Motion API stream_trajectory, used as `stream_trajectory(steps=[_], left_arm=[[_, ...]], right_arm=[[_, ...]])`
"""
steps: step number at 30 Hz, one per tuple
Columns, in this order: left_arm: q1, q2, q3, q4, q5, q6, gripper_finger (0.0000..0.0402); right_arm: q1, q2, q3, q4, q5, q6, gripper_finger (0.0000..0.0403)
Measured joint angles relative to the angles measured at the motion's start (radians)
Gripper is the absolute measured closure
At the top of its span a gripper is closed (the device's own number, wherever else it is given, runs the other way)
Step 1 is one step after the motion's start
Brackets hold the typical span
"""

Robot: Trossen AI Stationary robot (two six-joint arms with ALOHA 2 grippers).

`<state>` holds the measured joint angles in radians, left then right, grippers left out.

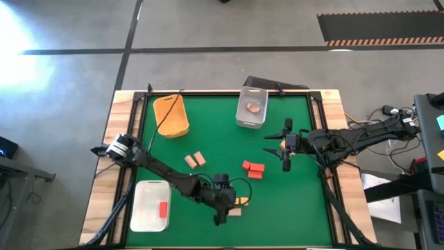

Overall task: Sort & place blocks by color
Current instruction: Put the yellow block into the yellow bin

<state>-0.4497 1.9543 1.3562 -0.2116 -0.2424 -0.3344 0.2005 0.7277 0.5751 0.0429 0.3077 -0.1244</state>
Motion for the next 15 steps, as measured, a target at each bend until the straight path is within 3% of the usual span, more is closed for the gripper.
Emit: stream_trajectory(steps=[15], left_arm=[[0.036, -0.001, -0.280, 0.408, 0.045, -0.048, 0.0176]], right_arm=[[0.000, 0.002, 0.000, -0.001, 0.008, -0.009, 0.0220]])
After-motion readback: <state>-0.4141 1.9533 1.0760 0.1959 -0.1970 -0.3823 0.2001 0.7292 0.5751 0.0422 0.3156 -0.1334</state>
